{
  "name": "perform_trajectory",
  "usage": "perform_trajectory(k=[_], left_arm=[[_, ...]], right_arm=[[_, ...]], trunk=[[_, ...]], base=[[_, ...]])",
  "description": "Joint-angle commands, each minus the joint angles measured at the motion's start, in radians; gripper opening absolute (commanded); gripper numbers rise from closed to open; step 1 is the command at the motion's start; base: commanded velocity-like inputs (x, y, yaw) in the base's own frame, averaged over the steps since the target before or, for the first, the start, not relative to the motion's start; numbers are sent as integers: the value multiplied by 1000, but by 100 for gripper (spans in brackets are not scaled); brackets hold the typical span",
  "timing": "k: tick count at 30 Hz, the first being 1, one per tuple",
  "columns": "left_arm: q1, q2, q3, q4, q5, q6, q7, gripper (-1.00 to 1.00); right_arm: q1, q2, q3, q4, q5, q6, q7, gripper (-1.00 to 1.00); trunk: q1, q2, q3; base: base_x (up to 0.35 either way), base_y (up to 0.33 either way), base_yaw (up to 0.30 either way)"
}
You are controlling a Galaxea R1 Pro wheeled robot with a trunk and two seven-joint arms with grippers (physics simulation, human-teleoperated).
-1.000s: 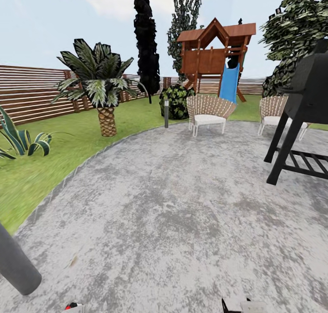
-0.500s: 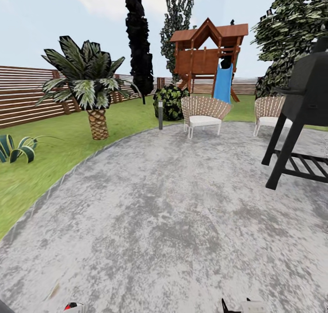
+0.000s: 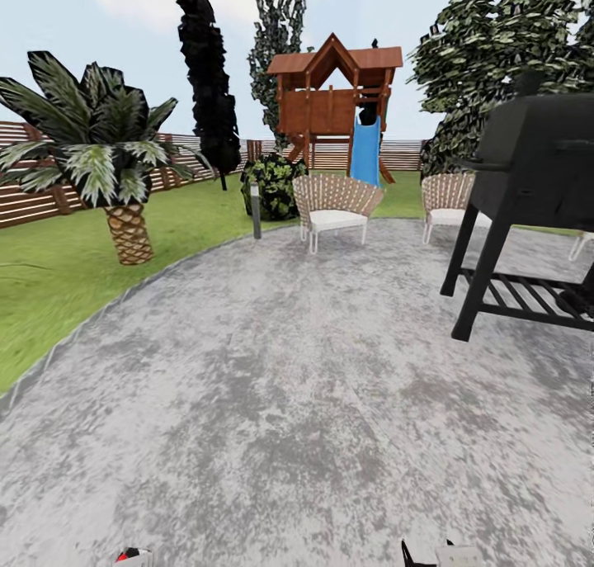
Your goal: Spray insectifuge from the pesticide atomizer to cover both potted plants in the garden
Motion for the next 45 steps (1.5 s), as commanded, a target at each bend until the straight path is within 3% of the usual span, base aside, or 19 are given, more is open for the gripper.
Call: perform_trajectory(k=[1, 26, 34, 45], left_arm=[[0, 0, -1, 1, 10, -3, -5, -100], [0, 0, -1, 1, 9, -3, -5, -100], [0, 0, -1, 2, 9, -3, -5, -100], [0, 0, -1, 2, 9, -3, -5, -100]], right_arm=[[-1, 0, -2, 1, 2, -3, 0, 100], [-1, 0, -5, 0, 0, -2, -4, 100], [-1, 1, -7, 0, -1, -2, -6, 100], [-1, 0, -6, 0, -1, -2, -6, 100]], trunk=[[0, 0, -1], [0, 0, -1], [0, 0, -1], [0, 0, -1]], base=[[339, 104, -263], [339, 145, -253], [339, 22, -43], [339, 0, -242]])
